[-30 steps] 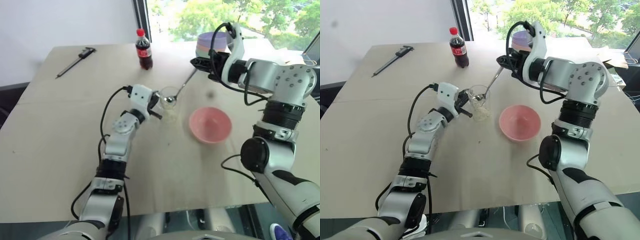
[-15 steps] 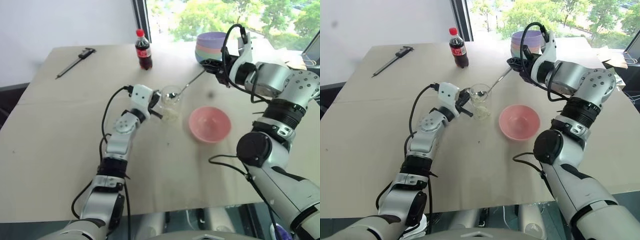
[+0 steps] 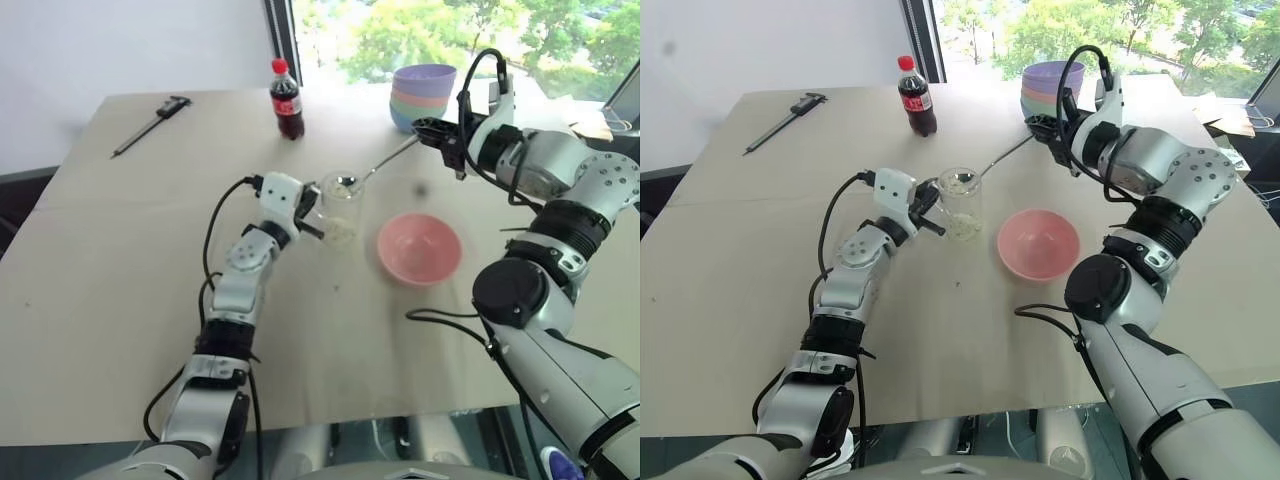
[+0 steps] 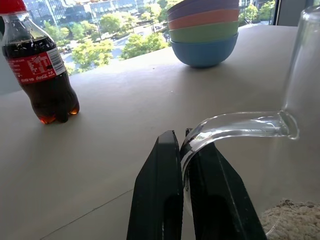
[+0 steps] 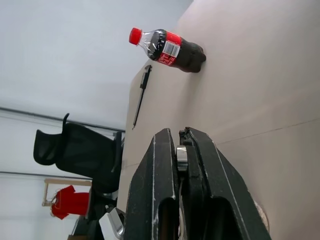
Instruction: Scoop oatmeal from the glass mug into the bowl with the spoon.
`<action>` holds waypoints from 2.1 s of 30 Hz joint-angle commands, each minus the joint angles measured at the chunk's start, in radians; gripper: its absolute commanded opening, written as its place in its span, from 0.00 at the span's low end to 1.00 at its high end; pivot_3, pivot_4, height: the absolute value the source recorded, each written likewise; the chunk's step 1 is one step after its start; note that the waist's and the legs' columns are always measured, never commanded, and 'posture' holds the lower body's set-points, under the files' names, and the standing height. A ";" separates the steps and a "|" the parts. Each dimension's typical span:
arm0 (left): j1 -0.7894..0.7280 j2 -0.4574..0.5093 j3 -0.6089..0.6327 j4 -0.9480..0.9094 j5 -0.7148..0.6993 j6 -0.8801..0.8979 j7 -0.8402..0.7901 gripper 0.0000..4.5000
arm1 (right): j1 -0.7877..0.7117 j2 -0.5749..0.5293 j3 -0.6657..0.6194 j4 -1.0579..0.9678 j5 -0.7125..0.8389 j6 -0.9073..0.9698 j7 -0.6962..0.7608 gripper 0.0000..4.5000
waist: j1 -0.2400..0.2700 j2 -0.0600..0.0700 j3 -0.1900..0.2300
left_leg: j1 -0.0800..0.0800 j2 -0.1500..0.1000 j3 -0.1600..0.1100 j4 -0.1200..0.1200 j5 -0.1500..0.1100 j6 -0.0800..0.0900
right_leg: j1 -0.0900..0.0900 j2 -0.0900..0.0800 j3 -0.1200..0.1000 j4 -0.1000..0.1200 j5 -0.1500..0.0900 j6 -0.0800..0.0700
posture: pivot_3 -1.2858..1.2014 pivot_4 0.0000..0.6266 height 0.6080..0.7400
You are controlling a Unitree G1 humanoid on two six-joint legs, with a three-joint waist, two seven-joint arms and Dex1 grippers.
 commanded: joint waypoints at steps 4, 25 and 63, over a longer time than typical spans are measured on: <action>0.020 0.005 -0.009 0.042 0.020 0.007 0.003 0.01 | -0.015 0.014 -0.070 -0.040 0.067 0.014 -0.025 0.00 | -0.001 0.000 0.000 | 0.000 0.000 0.000 0.000 0.000 0.000 | 0.000 0.000 0.000 0.000 0.000 0.000 | 0.52 0.24 1.00; 0.013 0.014 -0.017 0.085 0.027 -0.014 -0.013 0.01 | 0.067 -0.059 -0.179 -0.065 0.409 0.065 -0.218 0.00 | -0.001 0.000 -0.001 | 0.001 0.000 0.001 0.000 -0.002 0.004 | 0.001 0.001 0.001 0.000 0.000 0.000 | 0.52 0.24 1.00; 0.009 0.007 -0.027 0.127 0.030 -0.032 -0.024 0.01 | 0.677 -0.713 0.653 -0.425 0.986 -0.387 -0.166 0.00 | 0.001 0.002 -0.003 | 0.006 0.002 -0.001 0.000 -0.003 0.007 | 0.012 0.004 0.000 -0.010 0.001 0.003 | 0.52 0.24 1.00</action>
